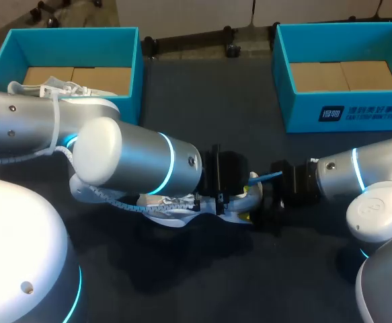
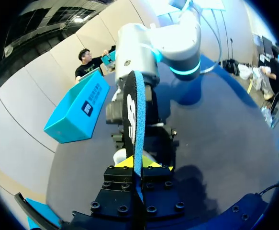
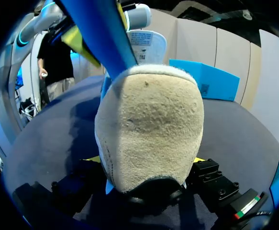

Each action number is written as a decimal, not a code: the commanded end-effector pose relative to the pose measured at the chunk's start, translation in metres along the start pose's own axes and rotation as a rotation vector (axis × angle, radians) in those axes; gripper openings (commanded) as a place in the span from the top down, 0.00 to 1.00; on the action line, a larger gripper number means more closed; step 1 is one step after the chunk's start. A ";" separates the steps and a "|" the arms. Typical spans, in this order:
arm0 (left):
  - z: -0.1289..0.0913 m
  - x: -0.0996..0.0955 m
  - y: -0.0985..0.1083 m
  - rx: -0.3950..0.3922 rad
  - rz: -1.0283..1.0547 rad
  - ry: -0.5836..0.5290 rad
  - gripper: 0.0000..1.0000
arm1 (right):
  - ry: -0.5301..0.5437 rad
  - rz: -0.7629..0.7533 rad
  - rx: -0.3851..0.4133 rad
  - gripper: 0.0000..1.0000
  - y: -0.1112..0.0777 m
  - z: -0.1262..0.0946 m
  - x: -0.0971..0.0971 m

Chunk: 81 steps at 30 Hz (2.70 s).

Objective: Take the shoe out of the shoebox, open the shoe tongue, remove and reinsert the insole, then place the shoe into the shoebox

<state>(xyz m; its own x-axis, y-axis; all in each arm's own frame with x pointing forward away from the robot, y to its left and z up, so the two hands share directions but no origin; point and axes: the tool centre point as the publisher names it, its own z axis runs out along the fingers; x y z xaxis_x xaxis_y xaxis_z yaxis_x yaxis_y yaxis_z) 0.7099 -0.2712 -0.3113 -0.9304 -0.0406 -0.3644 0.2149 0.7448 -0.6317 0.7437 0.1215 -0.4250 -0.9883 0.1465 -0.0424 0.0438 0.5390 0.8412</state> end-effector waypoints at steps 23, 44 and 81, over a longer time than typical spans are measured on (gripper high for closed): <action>-0.020 -0.031 -0.022 0.059 0.010 0.181 1.00 | -0.001 0.000 0.003 1.00 0.000 0.002 0.001; -0.052 -0.068 -0.073 0.153 0.061 0.231 1.00 | -0.001 0.000 0.003 1.00 0.000 0.002 0.001; -0.153 -0.113 -0.139 0.697 -0.193 0.435 1.00 | -0.001 0.000 0.003 1.00 0.000 0.002 0.001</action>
<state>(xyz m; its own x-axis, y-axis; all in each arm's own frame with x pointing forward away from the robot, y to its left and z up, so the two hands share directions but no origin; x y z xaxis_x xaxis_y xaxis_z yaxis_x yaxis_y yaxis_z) 0.7369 -0.2731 -0.0766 -0.9745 0.2241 -0.0078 0.0564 0.2112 -0.9758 0.7437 0.1215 -0.4250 -0.9883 0.1465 -0.0424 0.0438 0.5390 0.8412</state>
